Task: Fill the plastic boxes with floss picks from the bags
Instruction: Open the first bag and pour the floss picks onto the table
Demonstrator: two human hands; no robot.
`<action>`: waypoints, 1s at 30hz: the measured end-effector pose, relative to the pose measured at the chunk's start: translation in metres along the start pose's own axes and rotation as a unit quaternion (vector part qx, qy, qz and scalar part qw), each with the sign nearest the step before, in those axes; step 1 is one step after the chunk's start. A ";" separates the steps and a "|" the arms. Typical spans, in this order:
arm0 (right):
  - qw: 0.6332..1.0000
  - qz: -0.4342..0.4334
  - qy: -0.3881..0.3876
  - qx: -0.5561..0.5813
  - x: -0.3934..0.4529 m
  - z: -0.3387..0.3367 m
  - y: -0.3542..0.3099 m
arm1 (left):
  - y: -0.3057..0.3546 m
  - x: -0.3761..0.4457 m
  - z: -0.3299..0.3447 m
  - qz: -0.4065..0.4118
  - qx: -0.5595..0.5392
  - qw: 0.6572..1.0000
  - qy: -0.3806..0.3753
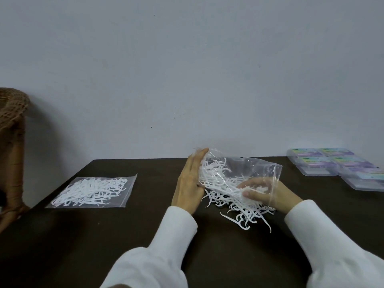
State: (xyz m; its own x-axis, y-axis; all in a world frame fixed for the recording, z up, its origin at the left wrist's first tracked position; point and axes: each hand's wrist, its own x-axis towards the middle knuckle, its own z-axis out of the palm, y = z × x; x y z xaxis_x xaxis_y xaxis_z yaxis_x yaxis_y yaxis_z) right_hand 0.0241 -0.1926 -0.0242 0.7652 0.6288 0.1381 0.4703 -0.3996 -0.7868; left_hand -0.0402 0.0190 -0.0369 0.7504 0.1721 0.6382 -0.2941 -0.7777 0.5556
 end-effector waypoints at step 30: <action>0.957 0.053 0.152 0.242 0.005 -0.010 0.018 | -0.021 0.008 -0.028 -0.142 -0.013 0.974 0.179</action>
State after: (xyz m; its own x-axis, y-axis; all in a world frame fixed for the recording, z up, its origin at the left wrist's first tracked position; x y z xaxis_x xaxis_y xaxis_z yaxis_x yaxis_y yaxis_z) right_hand 0.0410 -0.2033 -0.0315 0.9247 0.3490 0.1522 0.1802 -0.0490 -0.9824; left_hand -0.0447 0.0540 -0.0287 0.5507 0.5808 0.5995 -0.1234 -0.6537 0.7466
